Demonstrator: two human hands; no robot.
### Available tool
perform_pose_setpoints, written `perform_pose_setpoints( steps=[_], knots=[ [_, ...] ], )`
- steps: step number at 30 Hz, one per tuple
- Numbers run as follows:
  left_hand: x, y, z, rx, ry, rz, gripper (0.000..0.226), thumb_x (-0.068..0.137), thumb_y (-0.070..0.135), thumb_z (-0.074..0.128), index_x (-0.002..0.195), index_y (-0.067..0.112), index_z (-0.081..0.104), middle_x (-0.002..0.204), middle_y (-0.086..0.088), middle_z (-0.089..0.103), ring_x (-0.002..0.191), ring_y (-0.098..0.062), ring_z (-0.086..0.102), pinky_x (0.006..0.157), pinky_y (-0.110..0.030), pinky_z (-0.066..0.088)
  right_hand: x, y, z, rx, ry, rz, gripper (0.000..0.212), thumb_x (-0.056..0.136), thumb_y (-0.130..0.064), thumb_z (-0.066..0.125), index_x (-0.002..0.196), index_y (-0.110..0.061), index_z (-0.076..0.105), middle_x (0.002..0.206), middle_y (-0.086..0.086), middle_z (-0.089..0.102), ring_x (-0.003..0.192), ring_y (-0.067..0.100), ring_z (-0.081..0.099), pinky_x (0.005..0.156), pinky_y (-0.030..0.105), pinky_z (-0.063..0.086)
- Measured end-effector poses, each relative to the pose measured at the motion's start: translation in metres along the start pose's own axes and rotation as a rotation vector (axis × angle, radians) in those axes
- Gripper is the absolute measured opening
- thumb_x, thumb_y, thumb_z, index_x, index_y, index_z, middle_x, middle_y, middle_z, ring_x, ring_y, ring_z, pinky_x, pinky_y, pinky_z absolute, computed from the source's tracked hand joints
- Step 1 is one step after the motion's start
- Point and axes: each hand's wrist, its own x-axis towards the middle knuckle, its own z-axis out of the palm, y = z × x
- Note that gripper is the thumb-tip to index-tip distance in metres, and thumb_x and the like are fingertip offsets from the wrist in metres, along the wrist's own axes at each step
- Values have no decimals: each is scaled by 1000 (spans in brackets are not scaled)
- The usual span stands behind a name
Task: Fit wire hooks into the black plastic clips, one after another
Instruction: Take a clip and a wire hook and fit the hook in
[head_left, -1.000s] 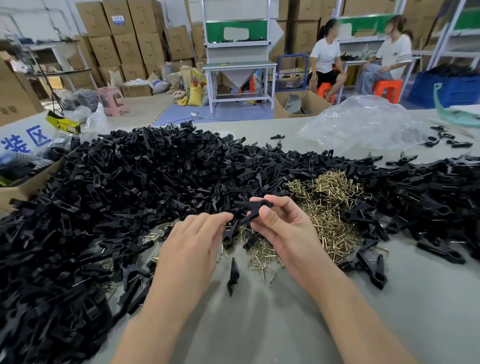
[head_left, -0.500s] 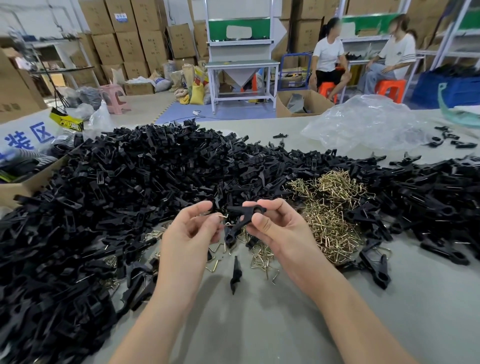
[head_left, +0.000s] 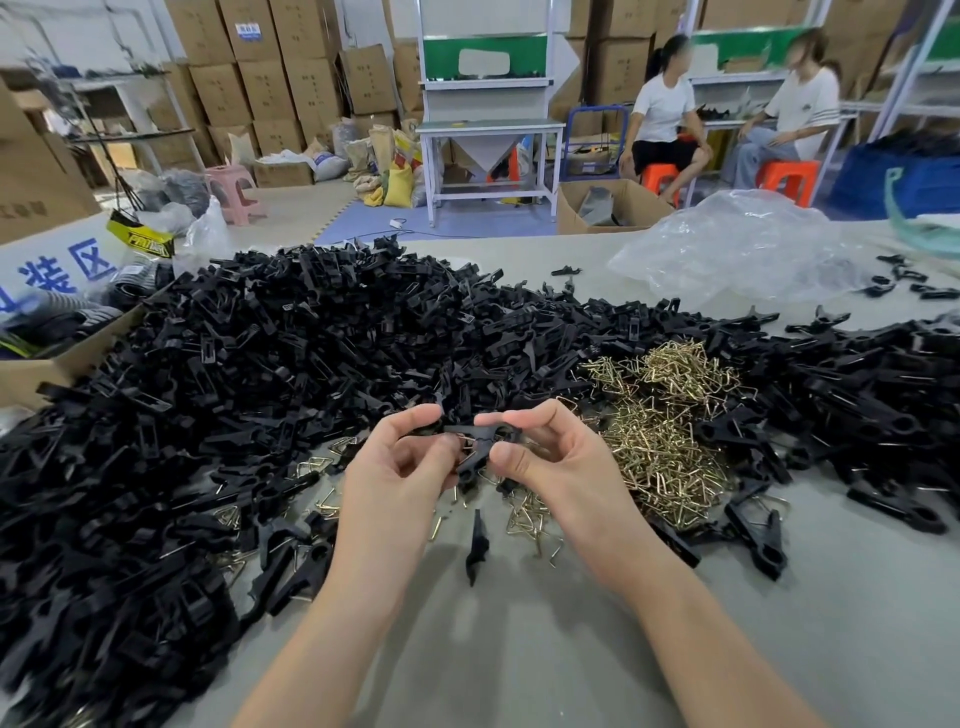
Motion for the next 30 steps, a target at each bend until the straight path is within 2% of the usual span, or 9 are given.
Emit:
perform_pose_setpoints(
  steps=[3,7,9,12,16,21,24,28,30],
  knots=[
    [2,-1,2,-120,-2,-79,23,95,12,66,114,25,65,83,1,76,73,-9,68,76,-28,55,1,1,1,-51,9,-28,27,87,2,73,93,-21,61,113,-2,76,96,13,73,82,22,56],
    [-5,1,14,-249,-26,-220,28,101,0,47,116,16,65,95,-6,77,84,-19,73,75,-29,60,-5,11,10,-388,13,-35,30,82,-16,80,95,-39,67,109,-24,71,99,1,67,84,18,53],
    [-8,7,21,-326,-42,-302,25,100,9,46,113,16,65,94,-7,73,79,-19,69,68,-28,58,-6,14,12,-567,52,-118,33,78,-25,82,99,-44,65,109,-33,64,106,-2,59,85,12,45],
    [-11,13,27,-371,-73,-376,27,101,29,47,97,8,63,87,-14,59,77,-24,54,66,-30,47,-5,16,15,-714,26,-302,28,75,-31,80,97,-41,65,109,-26,63,111,2,52,93,13,39],
    [-13,8,32,-389,-20,-371,40,103,37,47,84,10,69,83,-10,71,78,-17,69,77,-30,53,-8,21,22,-757,-81,-288,17,80,-24,77,92,-31,69,117,-22,59,116,4,47,98,12,33],
    [-13,2,33,-331,-82,-354,58,106,33,39,62,24,75,68,1,66,61,-5,63,55,-21,53,-8,17,19,-739,-110,-234,20,79,-17,78,91,-30,70,126,-18,56,124,5,43,95,6,32],
    [-13,4,31,-328,-97,-368,52,105,35,42,68,21,76,73,-4,66,63,-10,62,57,-27,53,-9,17,17,-763,-139,-210,22,79,-11,77,91,-27,69,127,-19,54,124,1,41,93,4,33],
    [-13,3,30,-284,-90,-350,38,106,34,42,94,9,67,71,-6,65,59,-11,60,56,-30,51,-10,16,16,-745,-161,-195,25,80,-9,74,89,-30,65,126,-22,52,122,0,41,90,3,35],
    [-13,1,29,-273,-66,-330,37,105,34,43,91,10,67,72,-6,66,61,-13,62,60,-32,52,-10,18,17,-755,-155,-218,26,81,-9,74,90,-31,64,125,-22,52,121,1,42,89,3,36]
  ],
)
